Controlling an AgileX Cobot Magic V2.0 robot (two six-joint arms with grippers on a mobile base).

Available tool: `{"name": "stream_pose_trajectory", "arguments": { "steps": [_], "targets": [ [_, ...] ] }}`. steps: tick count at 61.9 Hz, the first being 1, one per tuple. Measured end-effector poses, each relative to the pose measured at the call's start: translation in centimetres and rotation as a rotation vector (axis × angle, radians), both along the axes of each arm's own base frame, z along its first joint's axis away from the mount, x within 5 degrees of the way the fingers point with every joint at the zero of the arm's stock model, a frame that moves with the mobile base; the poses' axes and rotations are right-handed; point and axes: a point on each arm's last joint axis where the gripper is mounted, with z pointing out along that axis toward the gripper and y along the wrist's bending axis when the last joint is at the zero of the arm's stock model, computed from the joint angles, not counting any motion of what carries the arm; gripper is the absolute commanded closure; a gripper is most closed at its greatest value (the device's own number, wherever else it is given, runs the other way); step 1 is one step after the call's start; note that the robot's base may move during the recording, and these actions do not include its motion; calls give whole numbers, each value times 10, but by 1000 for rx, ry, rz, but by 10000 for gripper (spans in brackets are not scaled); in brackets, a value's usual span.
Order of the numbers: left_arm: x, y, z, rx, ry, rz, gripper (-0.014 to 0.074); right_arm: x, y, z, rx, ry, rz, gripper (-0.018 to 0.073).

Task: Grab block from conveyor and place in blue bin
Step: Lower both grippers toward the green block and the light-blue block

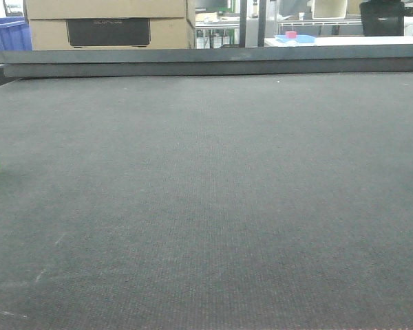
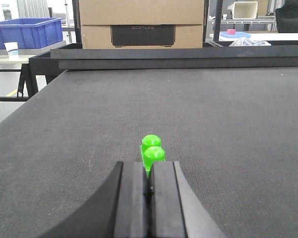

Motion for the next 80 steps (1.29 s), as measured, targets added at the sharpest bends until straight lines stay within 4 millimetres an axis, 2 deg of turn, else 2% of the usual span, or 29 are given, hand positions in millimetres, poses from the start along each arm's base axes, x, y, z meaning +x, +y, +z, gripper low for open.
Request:
{"name": "stream_pose_trajectory", "arguments": {
  "steps": [45, 60, 64, 68, 80],
  "targets": [
    [0, 0, 0, 0, 0, 0, 707, 0, 0, 0, 0, 0, 0, 727],
    [0, 0, 8, -6, -85, -3, 707, -2, -1, 16, -24, -165, -17, 727],
    [-2, 0, 18, -45, -104, -5, 707, -5, -1, 28, -30, -199, -16, 727],
    [-6, -1, 35, -72, -109, -9, 707, -10, 0, 49, -35, -236, -13, 727],
    [-28, -1, 105, -66, -146, -18, 707, -30, 5, 115, -39, -212, 11, 727]
  ]
}}
